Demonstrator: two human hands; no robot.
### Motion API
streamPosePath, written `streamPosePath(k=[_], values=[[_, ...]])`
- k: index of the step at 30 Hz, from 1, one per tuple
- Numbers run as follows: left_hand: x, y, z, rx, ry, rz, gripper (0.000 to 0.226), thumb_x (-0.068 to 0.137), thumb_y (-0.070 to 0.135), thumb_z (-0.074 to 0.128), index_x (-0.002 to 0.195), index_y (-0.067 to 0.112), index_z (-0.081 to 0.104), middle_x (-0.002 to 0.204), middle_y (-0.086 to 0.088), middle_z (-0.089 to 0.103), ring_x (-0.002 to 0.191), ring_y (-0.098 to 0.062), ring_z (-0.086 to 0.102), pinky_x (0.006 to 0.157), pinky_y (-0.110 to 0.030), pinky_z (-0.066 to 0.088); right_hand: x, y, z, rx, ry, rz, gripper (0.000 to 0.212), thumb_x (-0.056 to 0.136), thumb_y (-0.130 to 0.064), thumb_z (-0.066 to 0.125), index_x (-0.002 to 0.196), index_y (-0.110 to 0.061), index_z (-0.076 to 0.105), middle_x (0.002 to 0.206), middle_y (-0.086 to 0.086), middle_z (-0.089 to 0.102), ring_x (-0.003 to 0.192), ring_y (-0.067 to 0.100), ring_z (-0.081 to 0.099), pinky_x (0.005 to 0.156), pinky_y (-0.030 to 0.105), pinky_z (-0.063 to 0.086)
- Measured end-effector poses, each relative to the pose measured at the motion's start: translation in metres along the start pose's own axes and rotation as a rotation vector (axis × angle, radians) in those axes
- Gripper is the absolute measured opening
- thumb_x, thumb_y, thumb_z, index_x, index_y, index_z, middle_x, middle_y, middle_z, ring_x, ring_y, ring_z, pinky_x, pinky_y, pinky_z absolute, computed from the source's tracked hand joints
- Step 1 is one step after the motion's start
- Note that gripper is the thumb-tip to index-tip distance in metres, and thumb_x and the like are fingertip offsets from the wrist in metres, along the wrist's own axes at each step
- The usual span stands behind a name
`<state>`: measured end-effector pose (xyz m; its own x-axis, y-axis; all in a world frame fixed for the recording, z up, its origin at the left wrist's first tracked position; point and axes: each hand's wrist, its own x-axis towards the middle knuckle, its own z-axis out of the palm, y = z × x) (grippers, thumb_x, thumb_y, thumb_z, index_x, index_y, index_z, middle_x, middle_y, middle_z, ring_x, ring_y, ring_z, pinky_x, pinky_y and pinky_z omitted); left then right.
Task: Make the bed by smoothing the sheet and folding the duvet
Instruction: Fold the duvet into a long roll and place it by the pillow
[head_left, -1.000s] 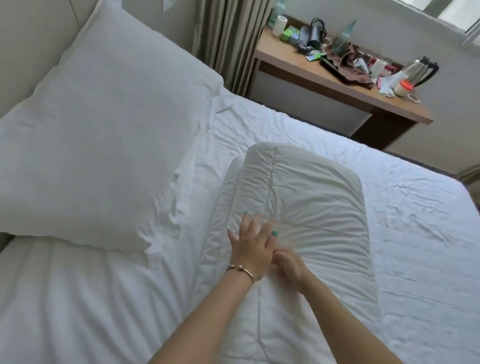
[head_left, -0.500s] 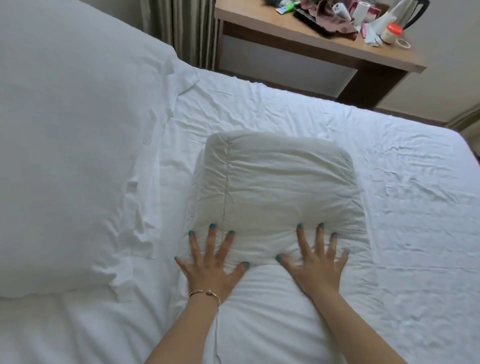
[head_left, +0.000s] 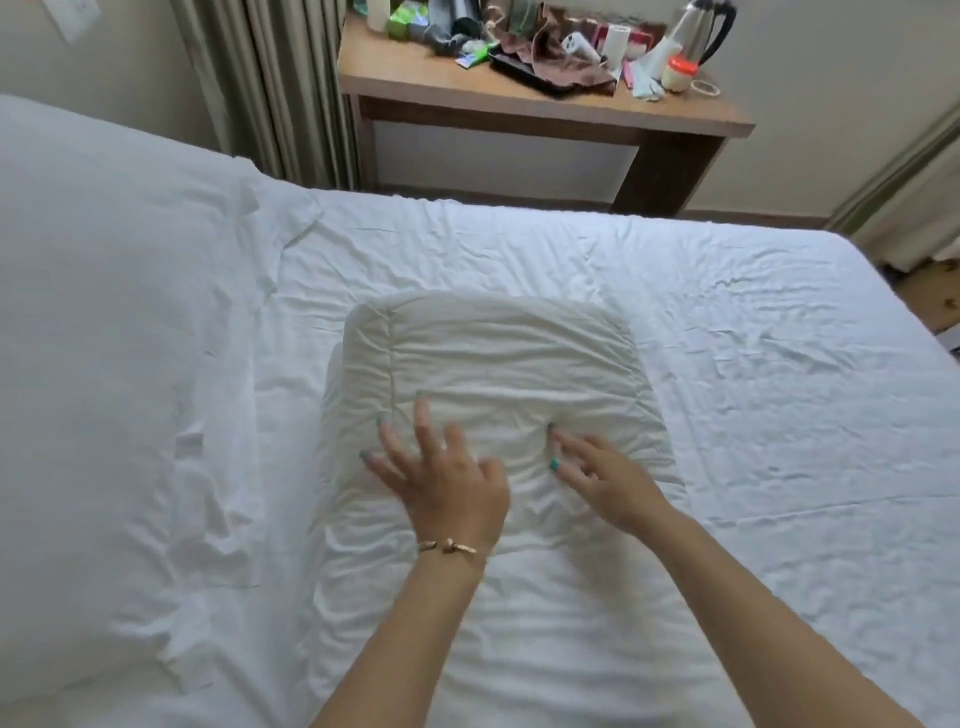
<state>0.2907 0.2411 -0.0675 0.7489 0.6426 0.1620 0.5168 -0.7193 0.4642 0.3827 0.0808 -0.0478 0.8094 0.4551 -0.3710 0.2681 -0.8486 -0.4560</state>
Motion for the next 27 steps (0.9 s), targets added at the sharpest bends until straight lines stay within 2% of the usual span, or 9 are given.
streamPosePath(k=[1,3,5,8,10,12,18,22,27], values=[[0.019,0.026,0.001,0.002,0.024,0.123,0.049,0.07,0.036,0.059,0.117,0.022,0.064,0.153,-0.009,0.03,0.14,-0.048,0.009,0.107,-0.07,-0.005,0.011,-0.007,-0.014,-0.001,-0.087,-0.106,0.048,0.094,-0.037,0.057,0.141,-0.04,0.043,0.126,-0.009,0.051,0.099,0.011,0.057,0.087,0.026,0.044],[0.055,0.058,0.011,0.112,-0.162,0.253,0.059,0.084,0.057,0.043,0.141,0.041,0.04,0.162,-0.005,0.005,0.141,-0.045,-0.017,0.103,-0.072,-0.015,0.034,-0.017,-0.031,-0.05,-0.147,-0.25,0.036,0.09,-0.015,0.062,0.125,-0.024,0.062,0.11,-0.008,0.053,0.089,0.015,0.057,0.082,0.026,0.045],[0.085,0.051,0.025,0.263,-0.321,0.158,0.072,0.083,0.078,0.02,0.148,0.051,0.009,0.161,-0.001,-0.015,0.136,-0.042,-0.034,0.097,-0.076,-0.016,0.059,-0.02,-0.037,-0.049,0.054,-0.327,0.028,0.085,-0.004,0.063,0.108,-0.016,0.073,0.106,0.0,0.056,0.094,0.021,0.059,0.083,0.035,0.049],[0.106,-0.001,0.033,0.384,-0.399,0.066,0.085,0.068,0.092,0.003,0.143,0.055,-0.014,0.16,0.001,-0.019,0.139,-0.039,-0.032,0.096,-0.079,-0.006,0.093,-0.018,-0.041,-0.117,0.327,-0.133,0.055,0.083,-0.042,0.069,0.135,-0.037,0.053,0.143,0.005,0.04,0.135,0.034,0.036,0.109,0.05,0.034],[0.114,-0.028,0.036,0.379,-0.423,0.032,0.09,0.063,0.095,0.003,0.143,0.056,-0.014,0.16,0.002,-0.017,0.142,-0.034,-0.026,0.099,-0.078,0.001,0.113,-0.011,-0.043,-0.21,0.118,0.052,0.091,0.071,-0.078,0.057,0.144,-0.06,0.008,0.16,-0.009,-0.003,0.148,0.034,-0.005,0.113,0.062,0.007],[0.121,-0.043,0.041,0.373,-0.417,-0.022,0.093,0.061,0.097,0.003,0.143,0.057,-0.011,0.16,0.004,-0.018,0.143,-0.033,-0.024,0.101,-0.076,0.003,0.13,-0.002,-0.036,-0.22,-0.037,0.057,0.094,0.065,-0.089,0.046,0.138,-0.067,-0.008,0.158,-0.017,-0.021,0.146,0.031,-0.018,0.112,0.067,0.002],[0.123,-0.063,0.093,0.349,-0.334,-0.075,0.085,0.066,0.096,0.004,0.141,0.06,-0.013,0.159,0.007,-0.018,0.143,-0.03,-0.026,0.101,-0.077,-0.003,0.164,0.036,0.017,-0.153,0.132,0.071,0.077,0.067,-0.093,0.02,0.138,-0.068,0.002,0.16,-0.02,-0.008,0.148,0.021,-0.013,0.115,0.061,0.002],[0.124,-0.074,0.129,0.354,-0.235,-0.057,0.08,0.074,0.09,0.018,0.145,0.056,0.009,0.162,0.003,0.008,0.147,-0.035,-0.002,0.099,-0.079,0.003,0.185,0.054,0.045,-0.193,0.167,0.082,0.074,0.071,-0.091,0.016,0.138,-0.067,-0.004,0.16,-0.017,-0.007,0.148,0.024,-0.012,0.114,0.062,-0.001],[0.132,-0.076,0.153,0.395,-0.188,-0.02,0.08,0.074,0.085,0.025,0.146,0.049,0.025,0.161,0.001,0.012,0.147,-0.036,-0.001,0.098,-0.081,0.004,0.202,0.065,0.062,-0.183,0.194,0.094,0.074,0.07,-0.091,0.007,0.138,-0.067,-0.011,0.16,-0.017,-0.01,0.147,0.025,-0.013,0.113,0.064,-0.002]])
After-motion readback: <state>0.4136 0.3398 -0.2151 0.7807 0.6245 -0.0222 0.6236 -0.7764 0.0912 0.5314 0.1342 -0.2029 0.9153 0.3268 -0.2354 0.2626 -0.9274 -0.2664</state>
